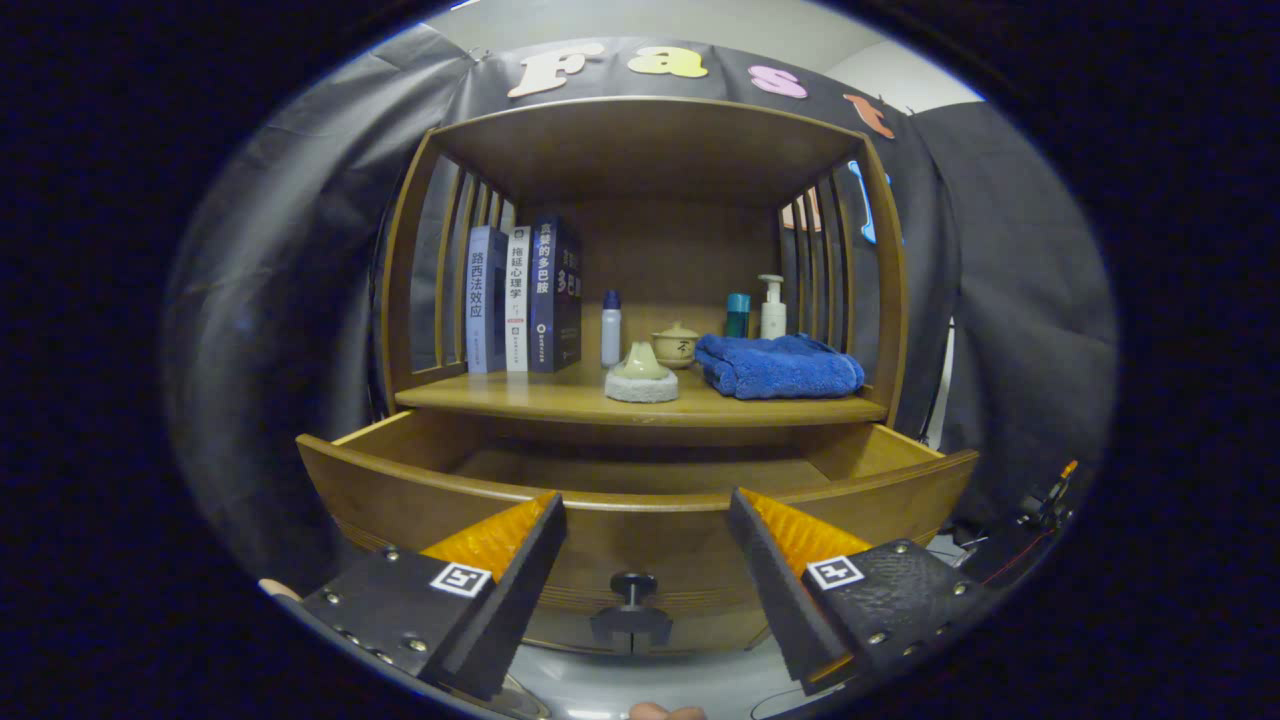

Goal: Pull open the drawer, take out the items inside it, and place them on the countertop above the cabinet.

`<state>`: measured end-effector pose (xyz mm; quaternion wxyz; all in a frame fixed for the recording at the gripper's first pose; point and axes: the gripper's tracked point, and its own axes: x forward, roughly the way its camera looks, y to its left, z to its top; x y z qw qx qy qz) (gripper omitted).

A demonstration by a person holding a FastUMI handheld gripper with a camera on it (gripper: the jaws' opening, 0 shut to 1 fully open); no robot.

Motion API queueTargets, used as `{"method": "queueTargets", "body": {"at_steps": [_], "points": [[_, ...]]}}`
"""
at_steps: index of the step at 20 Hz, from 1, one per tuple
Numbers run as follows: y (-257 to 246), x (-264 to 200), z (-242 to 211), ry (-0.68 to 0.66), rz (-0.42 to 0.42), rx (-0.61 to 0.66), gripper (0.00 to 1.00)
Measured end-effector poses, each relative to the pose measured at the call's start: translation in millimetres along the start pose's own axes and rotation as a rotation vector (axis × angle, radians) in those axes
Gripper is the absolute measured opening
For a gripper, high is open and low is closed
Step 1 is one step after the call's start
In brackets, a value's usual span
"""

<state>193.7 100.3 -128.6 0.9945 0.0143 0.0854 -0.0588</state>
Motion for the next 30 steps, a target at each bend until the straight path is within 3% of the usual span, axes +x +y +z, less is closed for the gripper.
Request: {"method": "queueTargets", "body": {"at_steps": [30], "points": [[6,95,8,-0.001,-0.005,-0.047,0.99]]}}
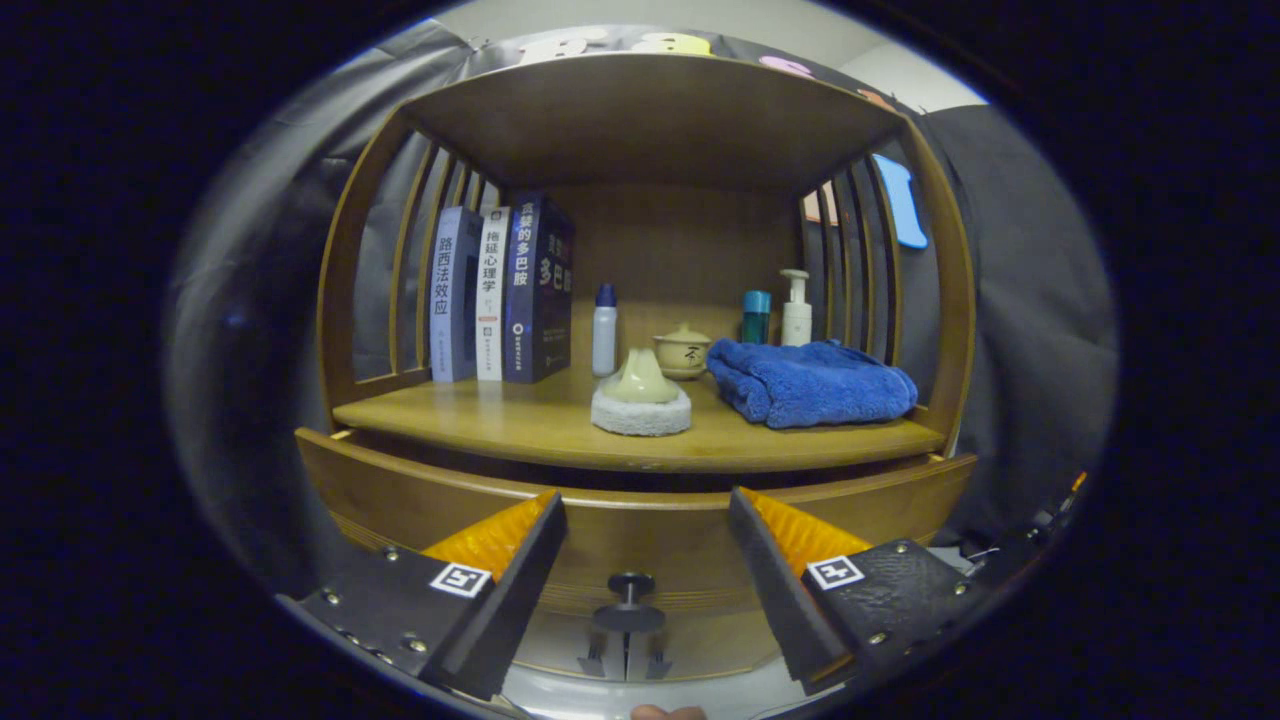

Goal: Pull open the drawer, take out the items inside it, and place them on the countertop above the cabinet.

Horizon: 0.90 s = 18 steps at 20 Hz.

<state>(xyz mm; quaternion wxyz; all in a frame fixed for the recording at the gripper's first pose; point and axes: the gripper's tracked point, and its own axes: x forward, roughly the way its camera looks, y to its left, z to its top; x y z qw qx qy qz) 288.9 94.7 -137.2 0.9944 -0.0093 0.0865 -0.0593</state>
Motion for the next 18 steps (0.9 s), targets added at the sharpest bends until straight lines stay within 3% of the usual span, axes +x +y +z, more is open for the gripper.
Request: {"method": "queueTargets", "body": {"at_steps": [18], "points": [[1,24,3,0.005,-0.003,-0.006,0.99]]}}
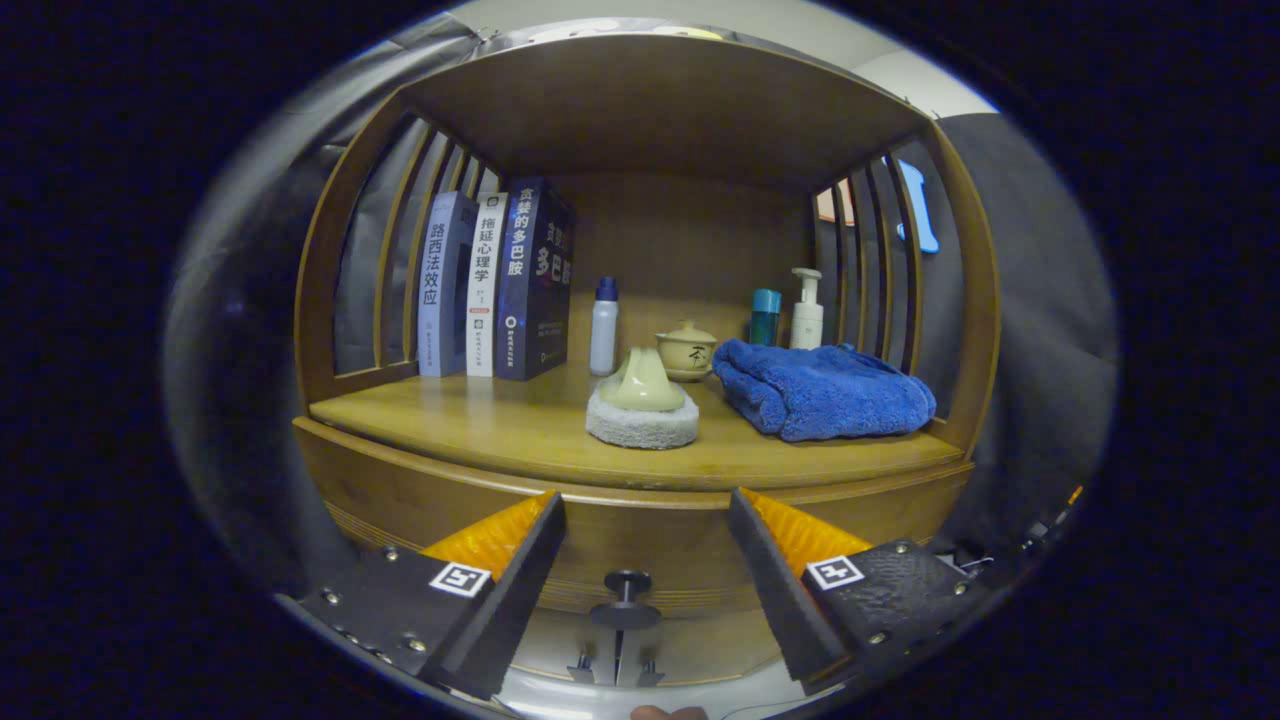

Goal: Pull open the drawer, take out the items inside it, and place them on the countertop above the cabinet.

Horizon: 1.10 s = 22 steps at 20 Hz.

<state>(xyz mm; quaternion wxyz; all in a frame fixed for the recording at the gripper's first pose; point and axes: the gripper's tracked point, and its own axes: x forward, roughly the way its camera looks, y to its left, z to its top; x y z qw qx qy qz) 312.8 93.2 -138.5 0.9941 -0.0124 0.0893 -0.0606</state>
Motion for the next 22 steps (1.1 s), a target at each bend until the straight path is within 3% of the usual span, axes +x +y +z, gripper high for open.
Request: {"method": "queueTargets", "body": {"at_steps": [22], "points": [[-0.2,-4.3,-0.1,0.042,0.013,0.002,0.98]]}}
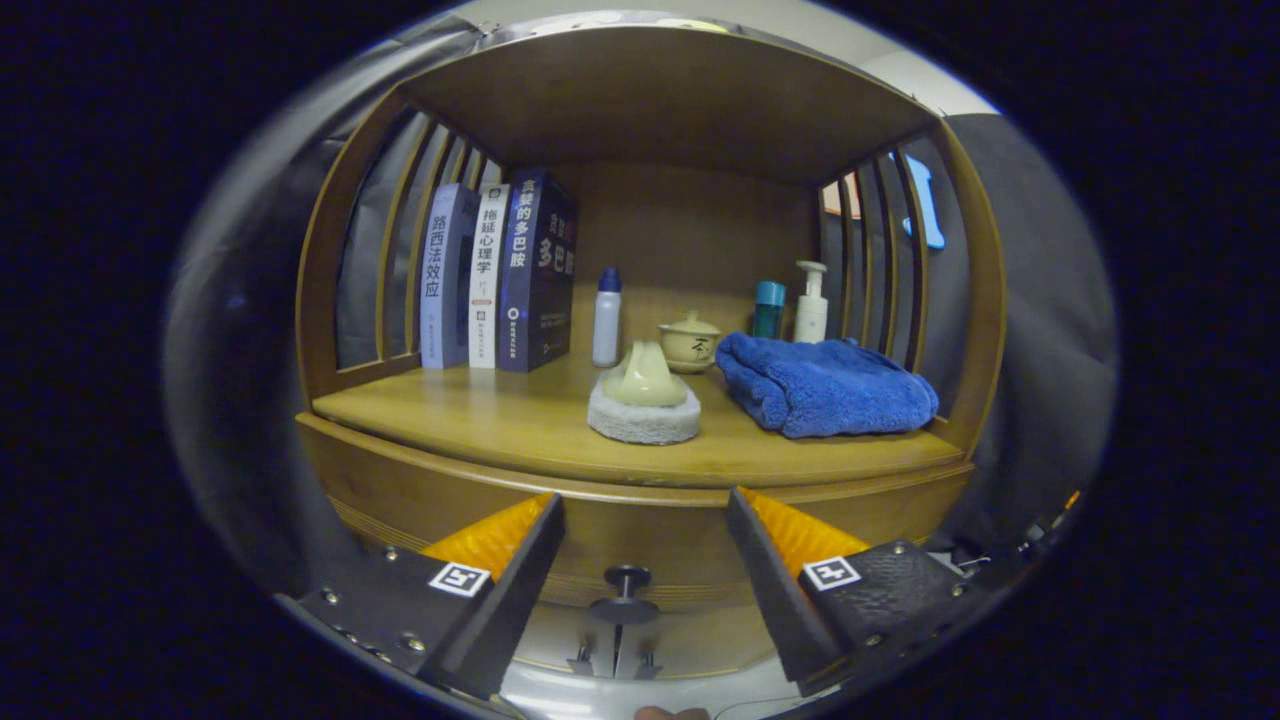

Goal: Pull open the drawer, take out the items inside it, and place them on the countertop above the cabinet.

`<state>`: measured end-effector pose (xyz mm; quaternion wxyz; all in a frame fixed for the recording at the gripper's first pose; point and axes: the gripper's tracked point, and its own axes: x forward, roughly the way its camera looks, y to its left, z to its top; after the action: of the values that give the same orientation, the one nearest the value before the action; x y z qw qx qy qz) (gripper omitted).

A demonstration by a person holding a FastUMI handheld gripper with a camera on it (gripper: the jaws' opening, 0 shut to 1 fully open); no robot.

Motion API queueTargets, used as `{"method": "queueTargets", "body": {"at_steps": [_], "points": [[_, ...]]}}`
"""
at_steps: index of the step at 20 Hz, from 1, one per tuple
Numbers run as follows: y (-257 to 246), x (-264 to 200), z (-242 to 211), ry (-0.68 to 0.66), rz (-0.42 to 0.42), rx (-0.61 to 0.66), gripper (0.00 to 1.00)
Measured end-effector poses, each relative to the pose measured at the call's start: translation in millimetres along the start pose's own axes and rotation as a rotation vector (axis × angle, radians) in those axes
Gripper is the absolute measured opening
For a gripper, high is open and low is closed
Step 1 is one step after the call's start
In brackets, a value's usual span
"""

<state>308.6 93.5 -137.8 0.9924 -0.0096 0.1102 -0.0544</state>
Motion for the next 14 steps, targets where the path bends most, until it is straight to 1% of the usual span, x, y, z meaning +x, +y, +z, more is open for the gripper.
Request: {"method": "queueTargets", "body": {"at_steps": [3,8,11,14], "points": [[1,-9,1,-0.011,0.014,-0.007,0.97],[-1,-31,16,-0.079,0.066,-0.036,0.97],[-17,-44,29,-0.107,0.072,-0.032,0.97],[-46,-58,50,-0.166,0.069,-0.024,0.97]]}}
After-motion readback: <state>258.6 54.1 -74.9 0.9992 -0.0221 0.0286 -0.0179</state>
